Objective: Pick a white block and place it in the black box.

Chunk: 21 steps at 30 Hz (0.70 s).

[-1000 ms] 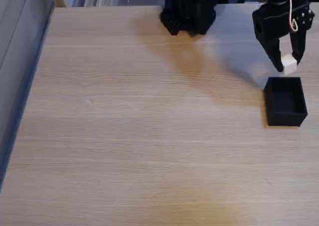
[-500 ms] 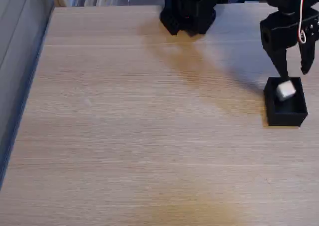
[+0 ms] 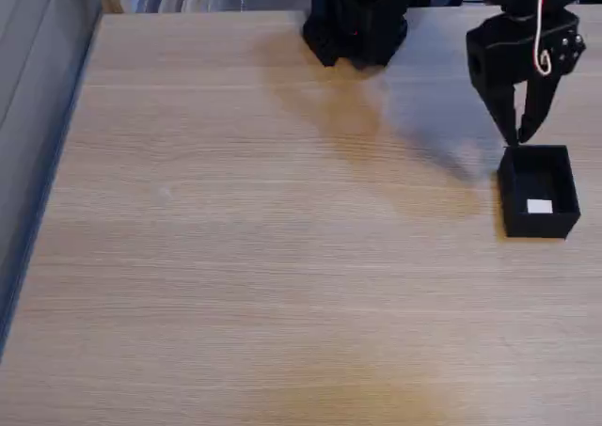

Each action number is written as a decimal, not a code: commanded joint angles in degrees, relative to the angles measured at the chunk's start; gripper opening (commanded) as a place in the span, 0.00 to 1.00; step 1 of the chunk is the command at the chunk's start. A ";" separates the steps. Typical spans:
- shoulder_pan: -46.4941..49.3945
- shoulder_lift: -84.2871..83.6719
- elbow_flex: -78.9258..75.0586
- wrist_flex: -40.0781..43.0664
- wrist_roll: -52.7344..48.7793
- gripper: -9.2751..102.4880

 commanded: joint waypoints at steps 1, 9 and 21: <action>3.96 7.47 5.45 0.35 -4.48 0.08; 12.92 26.46 28.13 -4.39 -13.45 0.08; 22.68 60.03 63.98 -6.42 -20.21 0.08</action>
